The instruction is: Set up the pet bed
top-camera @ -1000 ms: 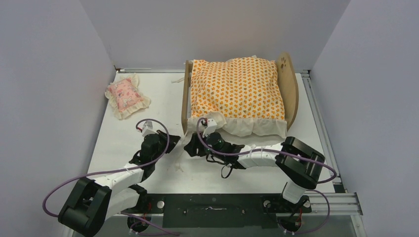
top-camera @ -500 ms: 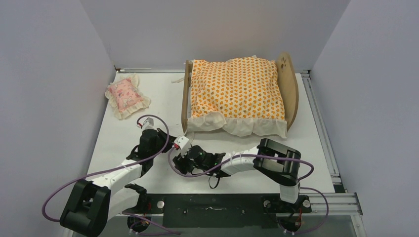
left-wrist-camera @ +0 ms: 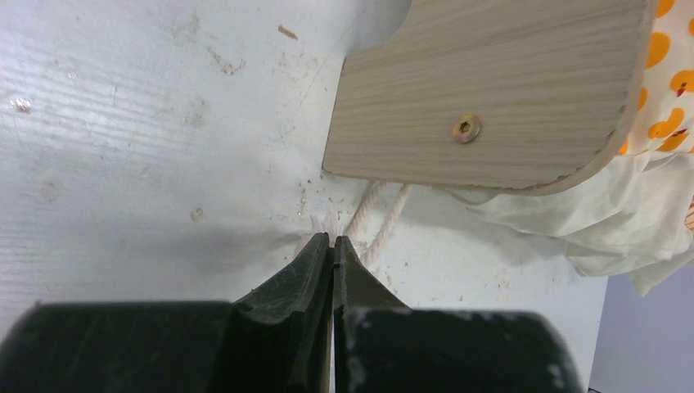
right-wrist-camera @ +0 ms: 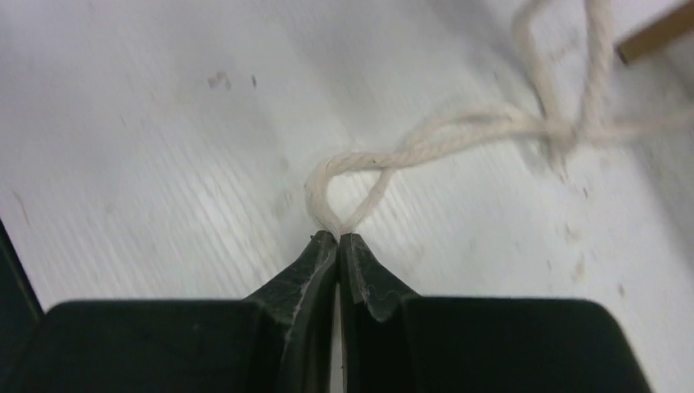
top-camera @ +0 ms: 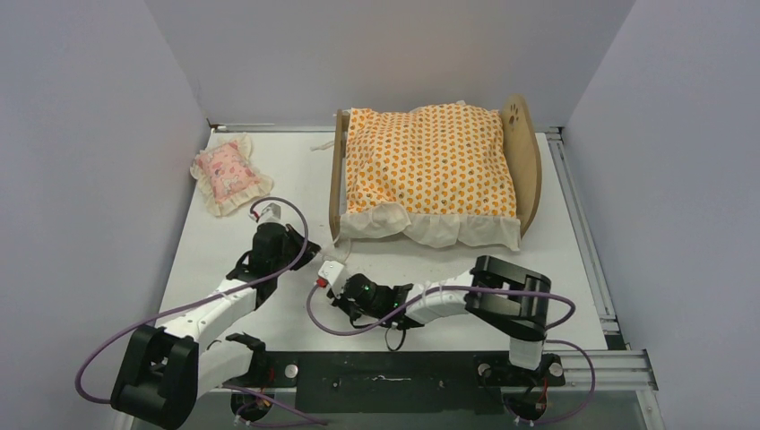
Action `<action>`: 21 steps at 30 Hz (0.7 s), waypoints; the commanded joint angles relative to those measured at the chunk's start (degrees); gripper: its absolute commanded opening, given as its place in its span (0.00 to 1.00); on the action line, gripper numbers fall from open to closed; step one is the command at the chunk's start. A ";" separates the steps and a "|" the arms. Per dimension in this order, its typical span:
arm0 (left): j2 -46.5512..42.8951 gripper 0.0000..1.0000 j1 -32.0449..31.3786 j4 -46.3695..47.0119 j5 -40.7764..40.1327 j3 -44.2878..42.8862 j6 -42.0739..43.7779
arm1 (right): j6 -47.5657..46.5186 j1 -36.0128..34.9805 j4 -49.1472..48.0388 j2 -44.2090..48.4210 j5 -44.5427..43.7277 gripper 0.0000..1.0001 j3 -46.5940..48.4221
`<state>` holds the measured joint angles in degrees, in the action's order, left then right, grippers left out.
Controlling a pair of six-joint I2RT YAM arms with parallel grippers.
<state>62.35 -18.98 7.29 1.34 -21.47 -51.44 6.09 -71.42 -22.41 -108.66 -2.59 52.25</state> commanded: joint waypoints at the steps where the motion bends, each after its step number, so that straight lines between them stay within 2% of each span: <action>1: -1.82 0.00 0.64 -6.87 -3.75 -7.53 5.83 | 3.14 -0.38 10.74 10.27 -3.11 0.05 -8.23; 6: -3.37 0.00 0.83 -15.02 -7.07 -15.83 12.16 | 8.20 0.15 16.57 15.77 -2.84 0.05 -11.49; 11: -4.87 0.00 0.88 -18.92 -9.27 -24.64 16.98 | 13.11 1.75 17.24 16.91 -2.32 0.05 -13.58; 21: -2.34 0.00 -1.36 -16.60 0.33 -37.61 21.49 | 16.32 7.65 16.64 17.25 -2.57 0.05 -14.16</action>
<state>58.37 -18.83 -10.98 -3.14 -52.88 -33.32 20.88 -66.72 -8.86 -92.33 -3.62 39.42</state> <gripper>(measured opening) 0.007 0.062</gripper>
